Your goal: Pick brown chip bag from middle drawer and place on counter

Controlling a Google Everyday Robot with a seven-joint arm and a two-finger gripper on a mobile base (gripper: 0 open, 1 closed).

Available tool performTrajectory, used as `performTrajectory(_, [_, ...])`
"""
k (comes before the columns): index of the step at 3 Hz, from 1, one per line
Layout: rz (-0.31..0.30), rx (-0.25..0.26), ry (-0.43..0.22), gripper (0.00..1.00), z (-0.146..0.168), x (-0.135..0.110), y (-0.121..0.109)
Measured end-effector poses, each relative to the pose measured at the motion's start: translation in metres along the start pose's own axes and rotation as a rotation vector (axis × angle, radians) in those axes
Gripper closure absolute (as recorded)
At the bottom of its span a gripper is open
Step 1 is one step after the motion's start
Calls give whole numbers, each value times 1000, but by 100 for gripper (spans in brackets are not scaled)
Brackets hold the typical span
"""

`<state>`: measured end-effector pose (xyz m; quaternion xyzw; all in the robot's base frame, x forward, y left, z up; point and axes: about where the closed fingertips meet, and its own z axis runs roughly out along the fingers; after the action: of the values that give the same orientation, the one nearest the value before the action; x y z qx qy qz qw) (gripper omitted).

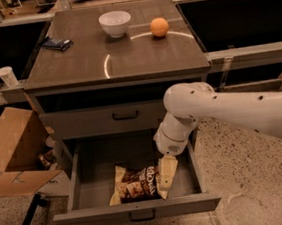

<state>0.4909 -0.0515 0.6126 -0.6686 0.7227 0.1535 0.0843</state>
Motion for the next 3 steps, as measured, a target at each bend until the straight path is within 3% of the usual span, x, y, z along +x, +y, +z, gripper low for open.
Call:
performTrajectory(1, [3,-42,1,0,47,-8,-7])
performTrajectory(3, [69,-51,20,0,127,2,-38])
